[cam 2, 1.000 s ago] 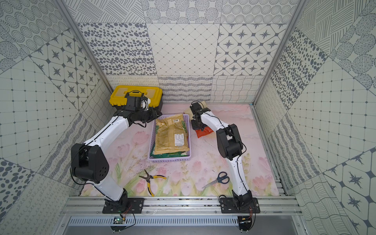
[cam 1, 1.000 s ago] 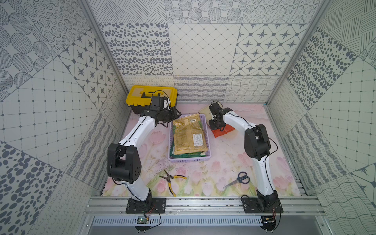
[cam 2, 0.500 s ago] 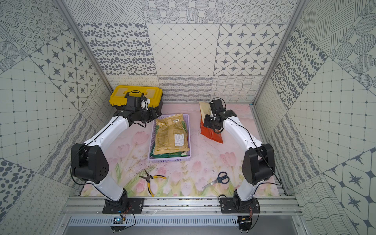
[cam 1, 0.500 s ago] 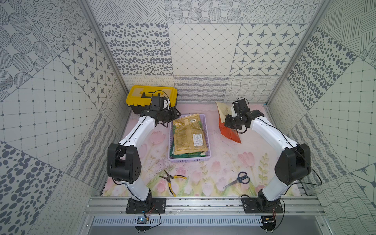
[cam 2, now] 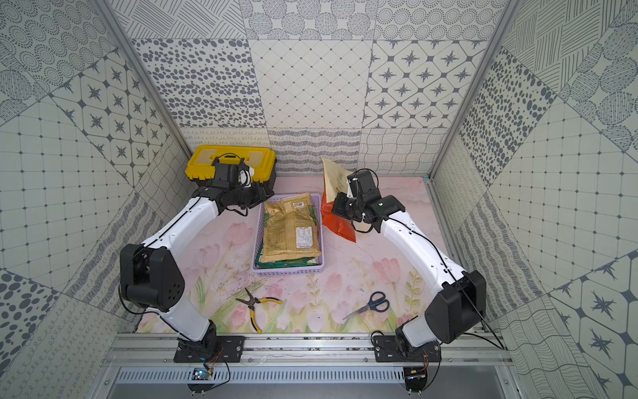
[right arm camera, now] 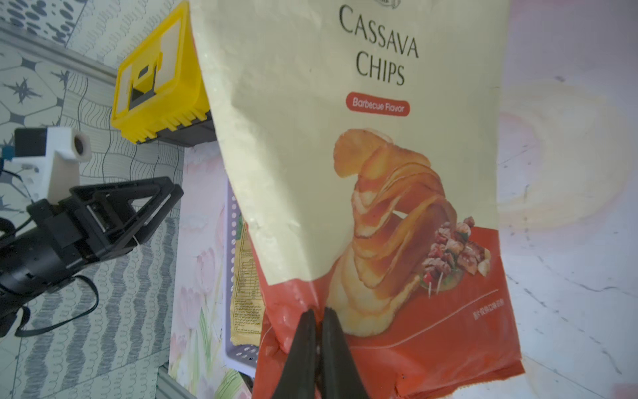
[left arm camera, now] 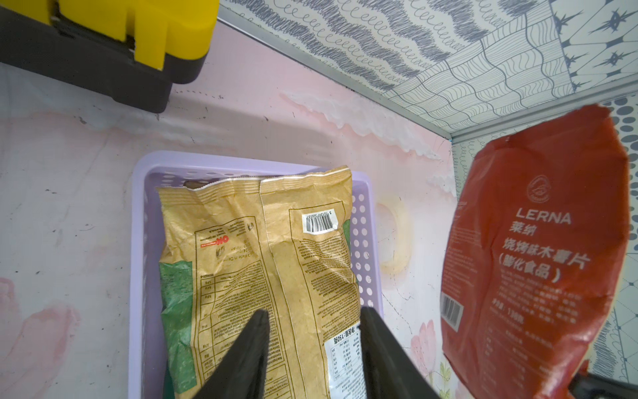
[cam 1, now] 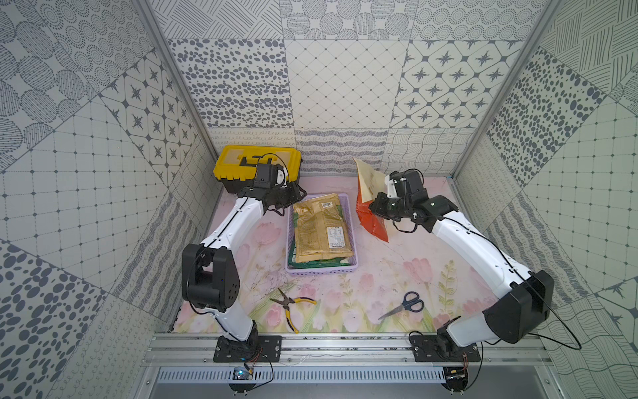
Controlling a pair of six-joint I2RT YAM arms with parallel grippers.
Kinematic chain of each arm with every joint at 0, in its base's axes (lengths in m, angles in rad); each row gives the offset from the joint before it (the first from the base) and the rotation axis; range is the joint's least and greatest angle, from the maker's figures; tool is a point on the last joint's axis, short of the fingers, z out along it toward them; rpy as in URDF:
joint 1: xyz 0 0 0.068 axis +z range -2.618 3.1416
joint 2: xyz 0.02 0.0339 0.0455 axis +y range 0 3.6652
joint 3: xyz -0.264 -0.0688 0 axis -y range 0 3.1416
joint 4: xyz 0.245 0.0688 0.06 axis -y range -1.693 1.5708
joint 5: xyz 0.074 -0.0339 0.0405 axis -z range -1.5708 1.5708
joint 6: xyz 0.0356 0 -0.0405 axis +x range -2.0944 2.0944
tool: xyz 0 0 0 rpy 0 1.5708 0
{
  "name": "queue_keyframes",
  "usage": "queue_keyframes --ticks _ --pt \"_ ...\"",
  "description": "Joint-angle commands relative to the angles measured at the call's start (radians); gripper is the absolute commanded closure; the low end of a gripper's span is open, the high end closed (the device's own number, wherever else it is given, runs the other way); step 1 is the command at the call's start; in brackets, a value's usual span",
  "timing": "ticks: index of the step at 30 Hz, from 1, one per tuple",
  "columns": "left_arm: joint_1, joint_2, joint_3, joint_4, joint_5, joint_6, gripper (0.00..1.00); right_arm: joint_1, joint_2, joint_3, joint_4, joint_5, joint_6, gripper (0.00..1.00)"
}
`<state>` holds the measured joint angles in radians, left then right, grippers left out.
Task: Put the potato chips into the basket
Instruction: Pick up the potato chip from the center of the board, then place the potato chip in the basket.
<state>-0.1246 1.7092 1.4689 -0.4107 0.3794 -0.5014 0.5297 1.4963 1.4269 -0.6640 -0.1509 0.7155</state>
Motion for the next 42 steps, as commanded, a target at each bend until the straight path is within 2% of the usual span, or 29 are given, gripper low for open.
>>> queue_keyframes --ticks 1,8,17,22,30,35,39,42 --pt "0.01 -0.008 -0.001 0.001 -0.03 0.019 0.53 0.077 0.051 0.04 0.13 0.021 0.043 1.0" --pt "0.022 -0.003 -0.001 -0.005 -0.037 0.012 0.53 0.19 0.183 0.184 0.127 0.029 0.057 1.0" --pt "0.059 0.003 -0.004 -0.004 -0.027 -0.018 0.53 0.289 0.288 0.206 0.178 -0.021 0.149 1.0" --pt "0.073 0.001 -0.005 -0.005 -0.026 -0.026 0.53 0.294 0.319 0.146 0.294 -0.04 0.24 1.0" --pt "0.087 0.004 -0.007 -0.004 -0.018 -0.041 0.53 0.285 0.303 0.077 0.29 0.093 0.228 1.0" --pt "0.109 0.013 -0.012 0.006 0.005 -0.069 0.52 0.279 0.305 0.043 0.291 0.066 0.229 1.0" --pt "0.129 0.017 -0.017 0.017 0.024 -0.09 0.52 0.281 0.376 0.114 0.285 -0.069 0.217 0.88" --pt "0.135 0.014 -0.019 0.018 0.02 -0.093 0.52 0.302 0.423 0.207 0.241 -0.098 0.181 0.81"
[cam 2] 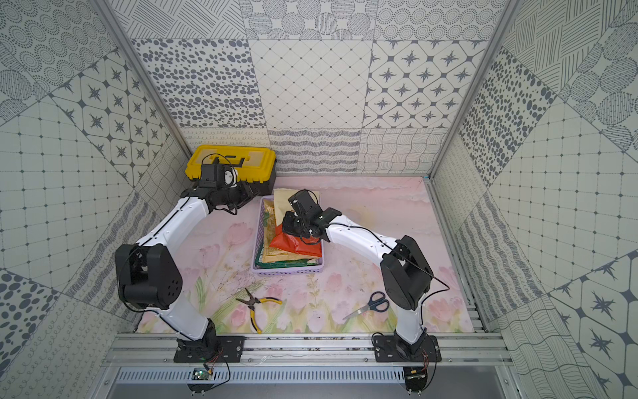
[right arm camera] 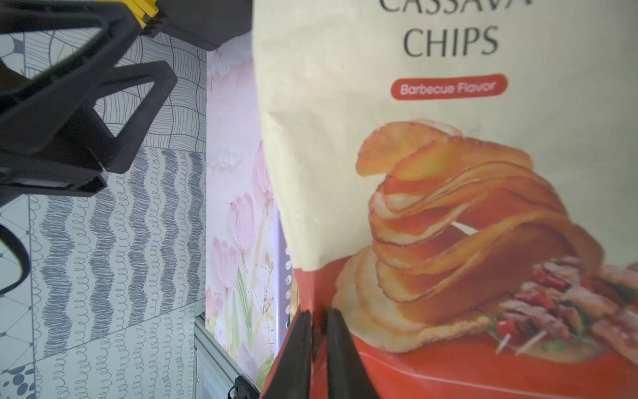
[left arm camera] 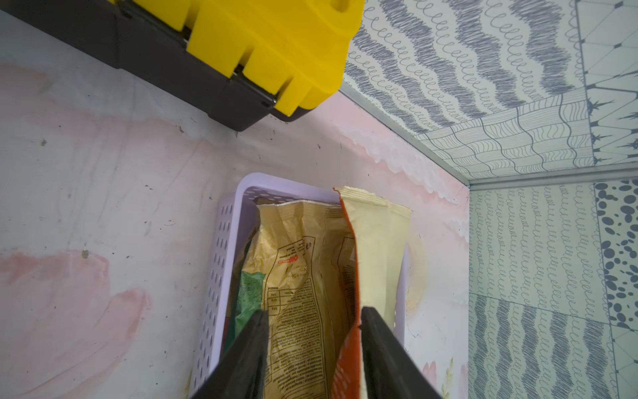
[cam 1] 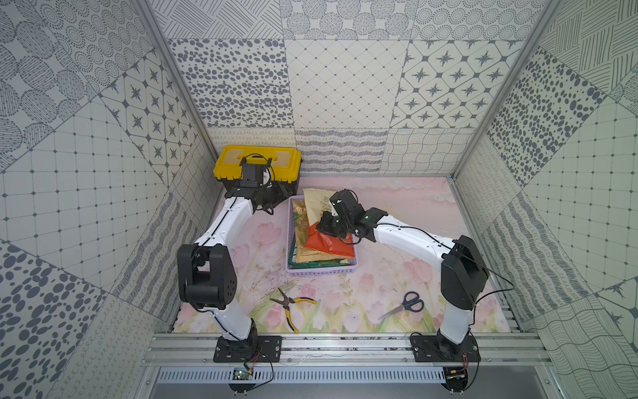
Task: Put the potato chips into the basket
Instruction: Place the potato chip in the basket.
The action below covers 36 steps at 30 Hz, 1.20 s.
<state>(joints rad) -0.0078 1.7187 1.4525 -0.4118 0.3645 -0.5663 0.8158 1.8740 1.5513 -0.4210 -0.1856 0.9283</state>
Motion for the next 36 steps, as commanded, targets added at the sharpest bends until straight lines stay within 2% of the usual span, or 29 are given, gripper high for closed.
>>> queue_keyframes --ticks 1,4,6,10,13,15,20,23,31,36 --pt "0.019 0.003 -0.004 0.02 0.036 -0.028 0.52 0.023 0.06 0.119 -0.029 -0.064 -0.052 0.79" --pt "0.018 0.004 -0.006 0.026 0.045 -0.033 0.52 0.037 0.109 0.247 -0.14 -0.081 -0.123 0.7" --pt "0.019 0.004 -0.006 0.026 0.043 -0.032 0.52 0.036 0.112 0.292 -0.183 -0.047 -0.167 0.65" --pt "0.019 0.005 -0.006 0.027 0.046 -0.036 0.52 0.008 0.103 0.307 -0.2 0.07 -0.231 0.48" --pt "0.021 0.006 -0.005 0.028 0.051 -0.04 0.52 -0.038 0.16 0.321 -0.228 0.082 -0.241 0.43" --pt "0.021 0.003 -0.006 0.028 0.047 -0.038 0.52 -0.04 0.203 0.315 -0.236 0.132 -0.253 0.4" --pt "0.021 0.002 -0.007 0.026 0.042 -0.034 0.52 -0.01 0.326 0.324 -0.275 0.099 -0.26 0.39" --pt "0.02 0.004 -0.007 0.027 0.044 -0.037 0.52 0.003 0.348 0.316 -0.313 0.108 -0.265 0.39" --pt "0.023 -0.005 -0.002 0.023 0.032 -0.02 0.52 0.003 0.2 0.316 -0.329 0.183 -0.285 0.38" --pt "0.022 -0.045 -0.017 0.032 -0.029 0.048 0.52 -0.047 0.034 0.296 -0.325 0.251 -0.301 0.37"
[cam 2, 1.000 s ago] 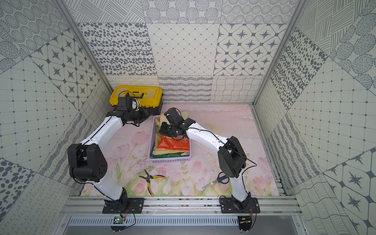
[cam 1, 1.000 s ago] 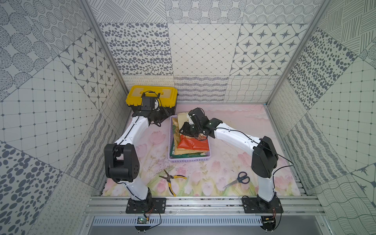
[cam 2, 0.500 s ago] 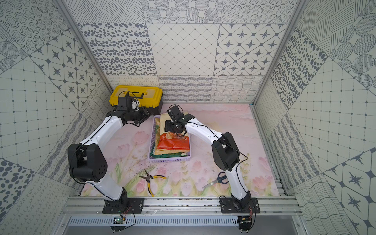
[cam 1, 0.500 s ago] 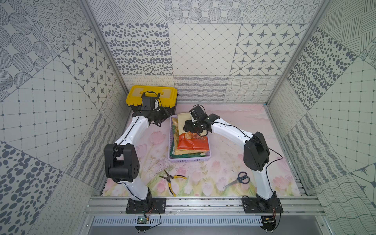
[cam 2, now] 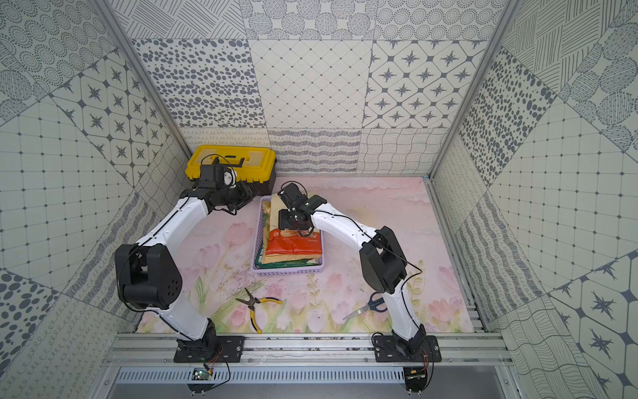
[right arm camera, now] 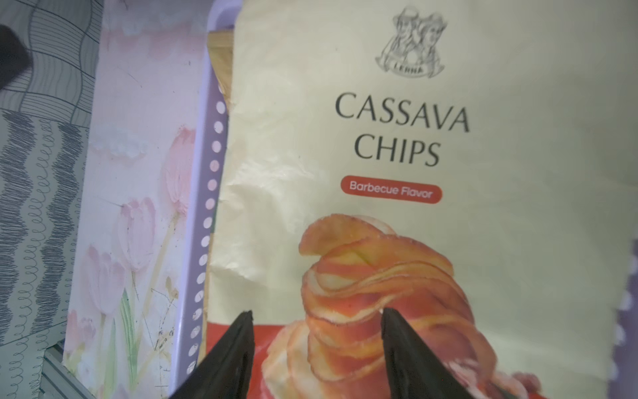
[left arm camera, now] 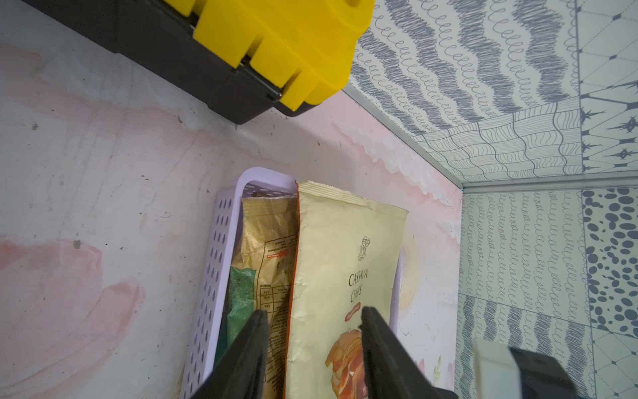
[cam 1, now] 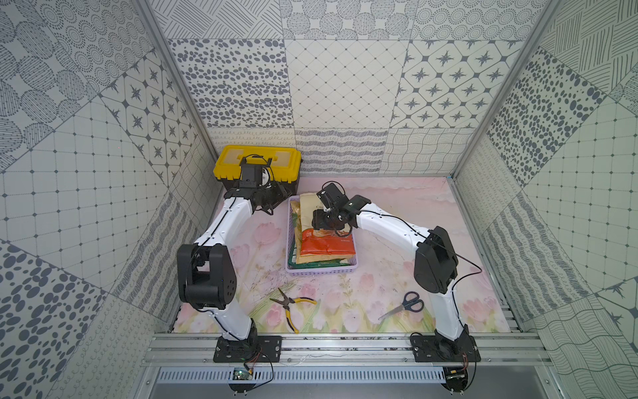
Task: Put the potato chips into the basket
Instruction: Place the potato chip in the basket, then reset both arms
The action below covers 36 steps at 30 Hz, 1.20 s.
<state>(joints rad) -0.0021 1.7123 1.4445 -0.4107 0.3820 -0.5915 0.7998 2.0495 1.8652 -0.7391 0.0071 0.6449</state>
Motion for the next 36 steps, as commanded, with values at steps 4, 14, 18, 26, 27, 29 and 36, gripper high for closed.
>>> queue_keyframes --ticks 4,14,18,26,27,29,36 --pt "0.017 -0.105 -0.062 0.069 -0.155 0.206 0.5 -0.169 -0.333 -0.219 0.065 0.102 -0.014 0.36" --pt "0.018 -0.411 -0.607 0.406 -0.572 0.465 0.46 -0.711 -0.837 -0.996 0.567 0.339 -0.127 0.24" --pt "0.03 -0.438 -0.706 0.511 -0.614 0.49 0.45 -0.778 -0.83 -1.15 0.751 0.404 -0.263 0.22" --pt "0.063 -0.332 -0.832 0.762 -0.579 0.432 0.45 -0.781 -0.719 -1.294 1.058 0.334 -0.437 0.2" --pt "0.064 -0.326 -0.812 0.717 -0.57 0.423 0.45 -0.781 -0.712 -1.313 1.099 0.312 -0.448 0.2" --pt "0.065 -0.315 -0.8 0.72 -0.54 0.439 0.45 -0.78 -0.693 -1.371 1.211 0.264 -0.479 0.2" --pt "0.064 -0.326 -0.913 1.016 -0.361 0.477 0.44 -0.779 -0.636 -1.46 1.46 0.091 -0.579 0.19"
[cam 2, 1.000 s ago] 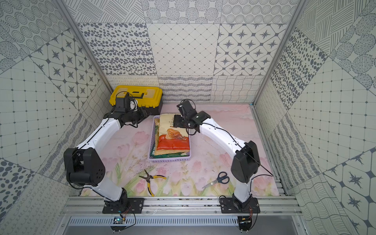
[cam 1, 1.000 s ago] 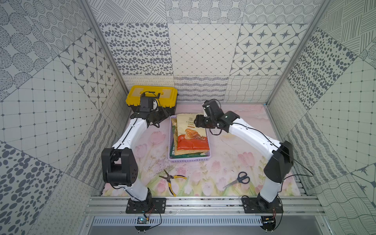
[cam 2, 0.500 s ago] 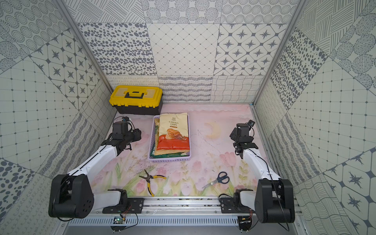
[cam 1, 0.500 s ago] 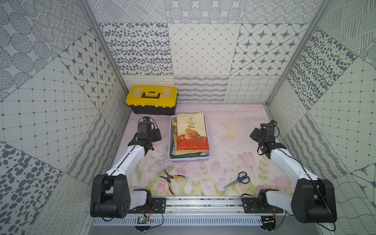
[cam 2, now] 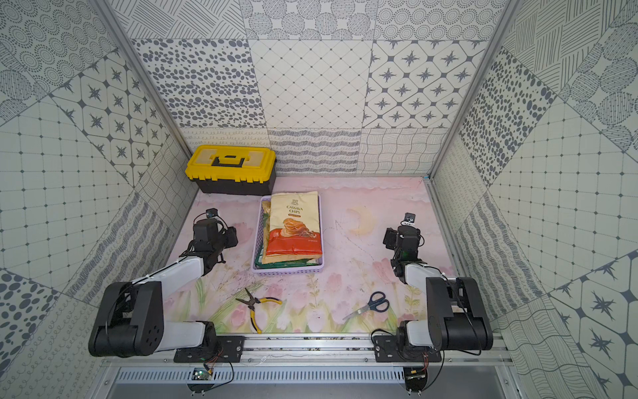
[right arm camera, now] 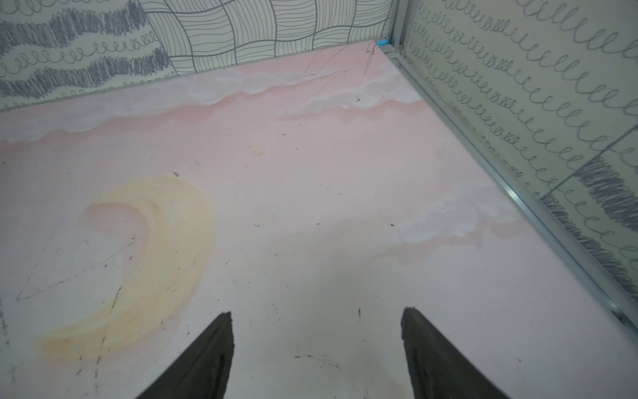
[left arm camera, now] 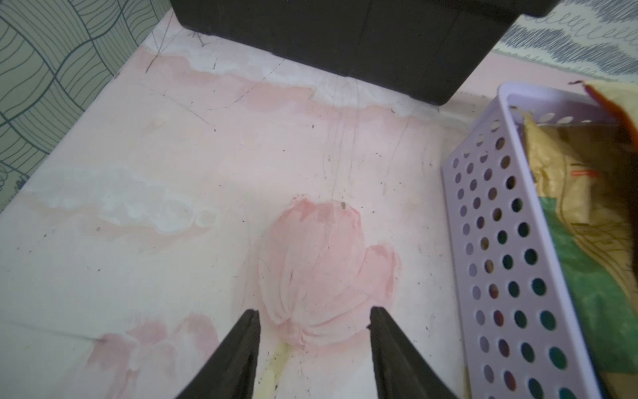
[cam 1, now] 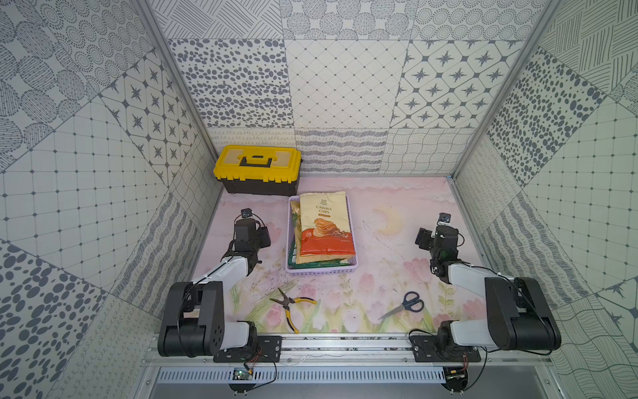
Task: Put the potato chips into the basket
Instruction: Reset both arms
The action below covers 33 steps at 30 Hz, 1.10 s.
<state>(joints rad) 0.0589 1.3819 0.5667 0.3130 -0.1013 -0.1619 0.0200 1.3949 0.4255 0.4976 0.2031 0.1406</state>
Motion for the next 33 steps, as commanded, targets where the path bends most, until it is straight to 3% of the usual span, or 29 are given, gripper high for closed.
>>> queue_keyframes --ticks 1,5,9,16,22,33 --pt "0.003 0.013 -0.028 0.294 0.145 0.052 0.44 0.0 0.043 -0.026 0.255 -0.127 -0.078 0.19" --pt "0.003 0.046 0.0 0.299 0.236 0.085 0.44 0.0 0.157 -0.023 0.357 -0.216 -0.109 0.19" --pt "0.003 0.056 -0.035 0.397 0.277 0.12 0.44 0.0 0.156 -0.021 0.35 -0.226 -0.114 0.19" --pt "0.003 0.103 -0.053 0.499 0.26 0.143 0.43 0.0 0.154 -0.021 0.345 -0.253 -0.122 0.18" --pt "0.002 0.213 -0.091 0.649 0.174 0.141 0.42 0.0 0.156 -0.013 0.331 -0.233 -0.116 0.17" --pt "0.002 0.247 -0.065 0.628 0.15 0.136 0.42 0.0 0.156 -0.012 0.331 -0.233 -0.114 0.16"
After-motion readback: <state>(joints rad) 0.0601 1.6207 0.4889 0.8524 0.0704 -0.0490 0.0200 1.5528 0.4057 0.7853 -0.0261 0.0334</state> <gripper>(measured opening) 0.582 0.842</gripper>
